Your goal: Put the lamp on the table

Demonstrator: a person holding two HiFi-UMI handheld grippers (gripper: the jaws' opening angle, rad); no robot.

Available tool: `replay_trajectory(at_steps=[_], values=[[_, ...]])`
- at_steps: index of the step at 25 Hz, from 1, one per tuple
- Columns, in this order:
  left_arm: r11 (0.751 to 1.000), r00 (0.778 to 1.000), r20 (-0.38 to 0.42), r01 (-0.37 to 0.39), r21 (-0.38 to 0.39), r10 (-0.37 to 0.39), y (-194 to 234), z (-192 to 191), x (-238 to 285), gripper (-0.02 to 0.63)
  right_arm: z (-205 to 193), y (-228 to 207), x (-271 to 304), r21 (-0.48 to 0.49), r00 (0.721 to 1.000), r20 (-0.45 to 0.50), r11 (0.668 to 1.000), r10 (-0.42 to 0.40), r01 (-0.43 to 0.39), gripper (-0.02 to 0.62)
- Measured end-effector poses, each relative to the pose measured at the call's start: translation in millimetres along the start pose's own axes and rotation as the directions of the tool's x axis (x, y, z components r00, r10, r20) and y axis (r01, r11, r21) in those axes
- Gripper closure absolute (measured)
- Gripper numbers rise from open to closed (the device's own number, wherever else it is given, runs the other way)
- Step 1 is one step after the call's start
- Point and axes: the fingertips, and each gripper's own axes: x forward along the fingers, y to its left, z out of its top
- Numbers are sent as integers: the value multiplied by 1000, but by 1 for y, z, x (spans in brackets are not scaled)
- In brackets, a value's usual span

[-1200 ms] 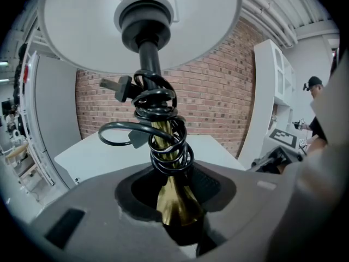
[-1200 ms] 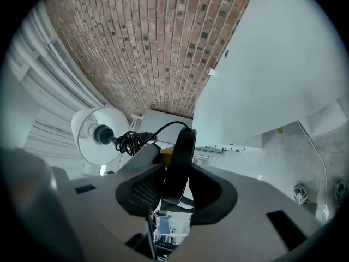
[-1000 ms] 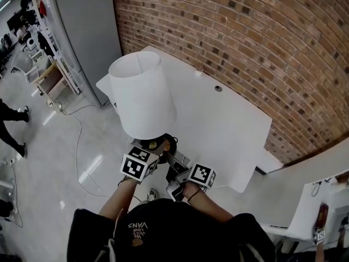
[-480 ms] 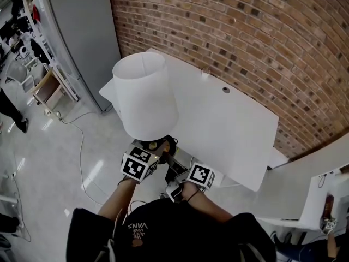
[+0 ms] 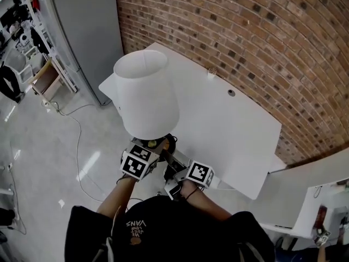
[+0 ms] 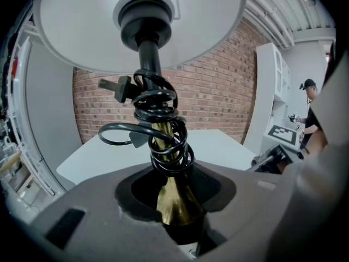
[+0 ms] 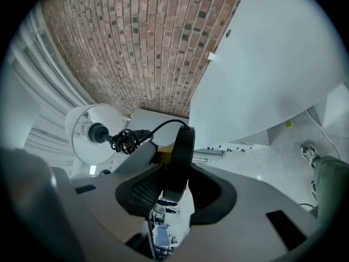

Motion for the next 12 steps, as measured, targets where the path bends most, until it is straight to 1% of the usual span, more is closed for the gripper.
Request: replay_trajectory(at_steps=[3, 6, 12], values=[[1000, 1000, 2, -8, 4, 8, 14, 11, 13, 460, 16, 1, 14, -4, 1000, -16, 1000, 4, -4, 463], [1000, 1000, 5, -14, 9, 14, 29, 25, 33, 460, 40, -1, 29, -4, 1000, -20, 1000, -13, 13, 463], [1000, 1000, 6, -27, 7, 27, 57, 53, 73, 460, 90, 0, 60, -18, 999, -25, 1000, 25, -26, 463]])
